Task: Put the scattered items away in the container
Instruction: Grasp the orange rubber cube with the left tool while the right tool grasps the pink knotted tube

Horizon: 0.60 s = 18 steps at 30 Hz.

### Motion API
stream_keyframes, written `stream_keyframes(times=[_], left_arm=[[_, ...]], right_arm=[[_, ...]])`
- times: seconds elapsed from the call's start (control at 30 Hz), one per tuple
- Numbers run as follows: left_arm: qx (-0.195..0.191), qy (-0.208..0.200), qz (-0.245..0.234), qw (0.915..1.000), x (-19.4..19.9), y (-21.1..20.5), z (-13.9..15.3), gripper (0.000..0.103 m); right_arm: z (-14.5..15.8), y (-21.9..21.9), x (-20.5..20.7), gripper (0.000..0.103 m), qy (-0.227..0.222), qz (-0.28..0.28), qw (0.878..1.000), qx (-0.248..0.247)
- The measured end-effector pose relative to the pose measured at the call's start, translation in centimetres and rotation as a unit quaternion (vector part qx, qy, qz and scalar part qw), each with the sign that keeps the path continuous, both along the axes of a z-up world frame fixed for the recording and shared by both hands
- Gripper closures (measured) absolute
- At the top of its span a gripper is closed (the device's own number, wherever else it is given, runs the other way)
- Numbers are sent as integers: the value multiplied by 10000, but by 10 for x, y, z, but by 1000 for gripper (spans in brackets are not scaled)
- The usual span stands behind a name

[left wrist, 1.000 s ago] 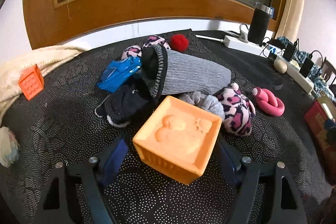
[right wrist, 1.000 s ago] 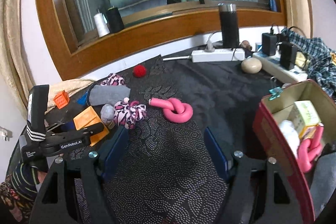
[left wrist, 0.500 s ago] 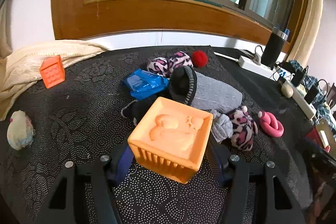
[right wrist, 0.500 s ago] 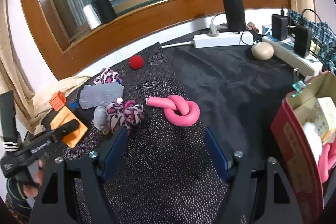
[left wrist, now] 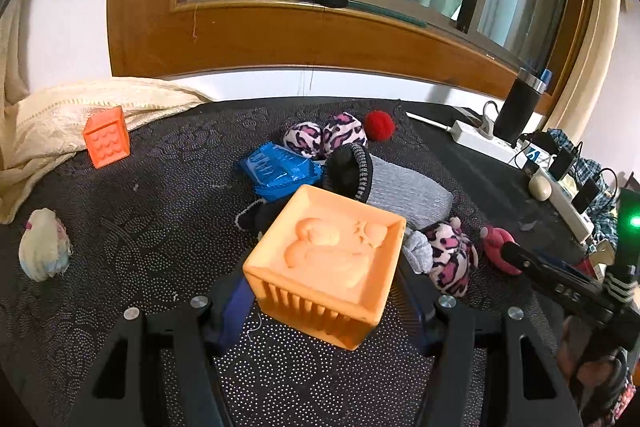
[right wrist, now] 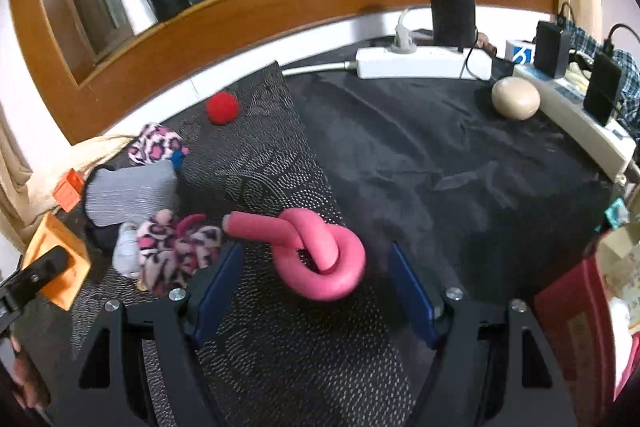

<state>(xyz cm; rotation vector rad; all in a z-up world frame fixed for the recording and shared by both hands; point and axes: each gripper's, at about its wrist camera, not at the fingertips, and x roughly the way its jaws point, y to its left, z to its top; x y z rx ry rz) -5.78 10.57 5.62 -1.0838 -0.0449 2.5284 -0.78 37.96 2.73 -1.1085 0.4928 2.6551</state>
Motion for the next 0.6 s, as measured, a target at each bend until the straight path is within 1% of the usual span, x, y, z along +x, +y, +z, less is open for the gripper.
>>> stream_keyframes(times=[0.1,0.4,0.5,0.57,0.6], left_arm=[[4,-12,-13,10000,0,1,0,38],[3,-68,-78,9999,3,6,-2,38],[3,-54,-94,9999,5,7,-2,38],[-1,-54,-98,9999,4,8,-2,38],[-1,-58,-96,9999,4,8,-2,38]], right_arm=[[-6,3,-6,25,-105,112,9998,-143],[-10,-1,-11,25,-203,270,9994,-118],[-8,-1,-9,26,-154,211,9996,-52],[-6,-1,-6,38,-101,159,9998,-9],[-5,0,-5,47,-75,133,9999,12]])
